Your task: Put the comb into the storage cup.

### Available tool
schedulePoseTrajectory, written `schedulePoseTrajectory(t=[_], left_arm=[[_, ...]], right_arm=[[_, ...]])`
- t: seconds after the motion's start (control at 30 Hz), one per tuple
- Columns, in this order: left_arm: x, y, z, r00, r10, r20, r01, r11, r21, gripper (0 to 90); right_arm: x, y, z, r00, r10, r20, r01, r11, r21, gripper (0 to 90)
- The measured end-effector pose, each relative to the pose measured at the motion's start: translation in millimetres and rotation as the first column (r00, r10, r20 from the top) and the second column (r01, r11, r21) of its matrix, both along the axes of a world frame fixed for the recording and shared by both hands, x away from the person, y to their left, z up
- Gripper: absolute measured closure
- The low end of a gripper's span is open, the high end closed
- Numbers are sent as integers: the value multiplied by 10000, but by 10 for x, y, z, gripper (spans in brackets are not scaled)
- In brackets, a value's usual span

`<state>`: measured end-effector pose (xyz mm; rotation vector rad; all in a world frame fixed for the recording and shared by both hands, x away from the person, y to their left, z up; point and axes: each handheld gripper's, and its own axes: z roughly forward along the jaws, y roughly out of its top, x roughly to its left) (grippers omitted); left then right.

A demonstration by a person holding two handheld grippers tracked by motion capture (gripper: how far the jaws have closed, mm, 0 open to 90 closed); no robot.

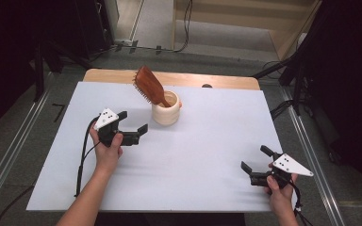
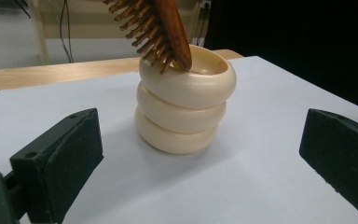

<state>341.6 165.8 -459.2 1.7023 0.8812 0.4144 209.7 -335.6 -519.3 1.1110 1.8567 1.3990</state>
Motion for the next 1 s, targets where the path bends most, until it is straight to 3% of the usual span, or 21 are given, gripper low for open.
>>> schedulePoseTrajectory(t=[0.47,1.0], left_arm=[[-246,174,-54,9998,56,180,-55,10000,-36,0],[-465,388,-137,9999,107,98,-107,9999,-20,0]], right_arm=[[-1,1,0,10000,-43,-36,43,10000,7,0],[-1,4,0,10000,-64,-49,64,10000,-23,0]])
